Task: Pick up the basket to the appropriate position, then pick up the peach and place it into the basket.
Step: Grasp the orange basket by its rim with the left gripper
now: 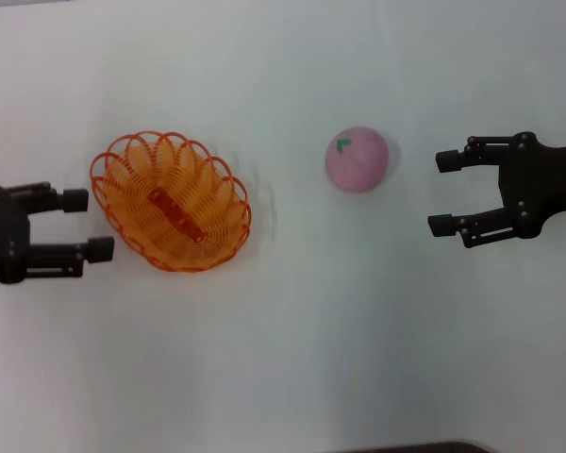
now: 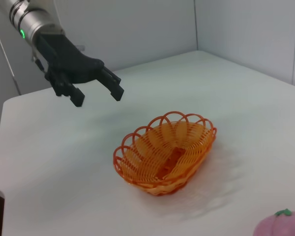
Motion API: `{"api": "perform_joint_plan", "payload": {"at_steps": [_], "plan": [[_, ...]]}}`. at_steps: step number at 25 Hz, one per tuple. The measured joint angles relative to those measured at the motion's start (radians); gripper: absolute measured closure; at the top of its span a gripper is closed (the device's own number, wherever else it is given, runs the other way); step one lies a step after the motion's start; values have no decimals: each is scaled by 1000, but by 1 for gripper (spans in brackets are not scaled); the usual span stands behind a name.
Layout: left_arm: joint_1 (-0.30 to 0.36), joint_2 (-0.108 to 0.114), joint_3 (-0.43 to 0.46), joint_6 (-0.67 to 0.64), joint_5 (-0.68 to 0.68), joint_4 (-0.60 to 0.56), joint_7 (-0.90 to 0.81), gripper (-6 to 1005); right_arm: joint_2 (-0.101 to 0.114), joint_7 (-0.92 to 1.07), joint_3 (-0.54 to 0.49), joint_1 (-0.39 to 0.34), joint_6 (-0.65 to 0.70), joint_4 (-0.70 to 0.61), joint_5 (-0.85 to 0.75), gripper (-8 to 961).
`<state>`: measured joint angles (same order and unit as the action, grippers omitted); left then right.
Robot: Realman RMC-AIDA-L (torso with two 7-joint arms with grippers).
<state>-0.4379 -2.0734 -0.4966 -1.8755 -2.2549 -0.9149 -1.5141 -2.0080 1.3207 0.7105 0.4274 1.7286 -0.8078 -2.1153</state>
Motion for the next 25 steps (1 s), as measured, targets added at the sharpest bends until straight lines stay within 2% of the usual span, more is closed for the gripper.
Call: {"api": "perform_joint_plan", "payload": {"at_steps": [4, 7, 10, 15, 18, 22, 25], "plan": [[-35, 4, -10, -34, 0, -111, -176, 154, -1, 4, 1, 6, -2, 1, -5, 39], [-65, 6, -76, -15, 0, -220, -351, 154, -1, 16, 1, 14, -2, 1, -13, 39], [-108, 23, -138, -7, -4, -273, -475, 155, -4, 20, 1, 24, -3, 1, -25, 39], [-237, 62, -165, 24, -117, -257, -608, 154, -16, 20, 2, 40, -19, 1, -69, 39], [-303, 65, -204, 71, -223, -242, -664, 154, -26, 16, 3, 46, -26, 1, -88, 38], [-368, 59, -303, 190, -351, -219, -768, 153, -32, 13, 3, 47, -28, 0, -91, 38], [-416, 58, -355, 265, -420, -161, -818, 154, -33, 13, -1, 47, -28, 0, -92, 38]]}}
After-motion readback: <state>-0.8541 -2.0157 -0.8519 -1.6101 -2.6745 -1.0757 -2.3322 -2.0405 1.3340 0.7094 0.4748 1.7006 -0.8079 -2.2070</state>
